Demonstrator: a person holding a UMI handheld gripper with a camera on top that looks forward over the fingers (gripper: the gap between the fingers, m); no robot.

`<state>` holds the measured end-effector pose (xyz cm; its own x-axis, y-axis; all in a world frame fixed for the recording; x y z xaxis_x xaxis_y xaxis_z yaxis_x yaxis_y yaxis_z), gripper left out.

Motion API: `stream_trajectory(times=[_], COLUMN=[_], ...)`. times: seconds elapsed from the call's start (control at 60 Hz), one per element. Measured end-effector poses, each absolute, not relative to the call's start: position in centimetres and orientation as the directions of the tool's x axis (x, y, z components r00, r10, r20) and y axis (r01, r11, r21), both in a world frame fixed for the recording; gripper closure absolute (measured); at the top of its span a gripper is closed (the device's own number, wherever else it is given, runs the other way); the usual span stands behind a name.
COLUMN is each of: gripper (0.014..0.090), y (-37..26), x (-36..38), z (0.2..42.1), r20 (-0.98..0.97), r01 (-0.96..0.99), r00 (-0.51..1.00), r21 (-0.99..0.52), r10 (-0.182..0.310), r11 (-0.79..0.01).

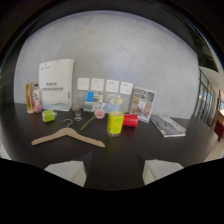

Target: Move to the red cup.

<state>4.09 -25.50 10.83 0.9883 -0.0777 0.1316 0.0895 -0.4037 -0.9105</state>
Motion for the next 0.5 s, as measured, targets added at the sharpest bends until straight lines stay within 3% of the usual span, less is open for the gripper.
stream_trajectory(times=[0.117, 0.283, 0.5], gripper=[0.0197, 0.0197, 0.0193], y=[-25.1, -21.7, -12.8], x=[8.7, 15.0, 19.1], z=[10.3, 9.2, 7.8], r20=[0.145, 0.169, 0.155], r01=[0.085, 0.097, 0.107], r00=[0.983, 0.977, 0.985], r21=[-0.905, -0.896, -0.893], r10=[-0.115, -0.132, -0.074], r11=[-0.417, -0.433, -0.437])
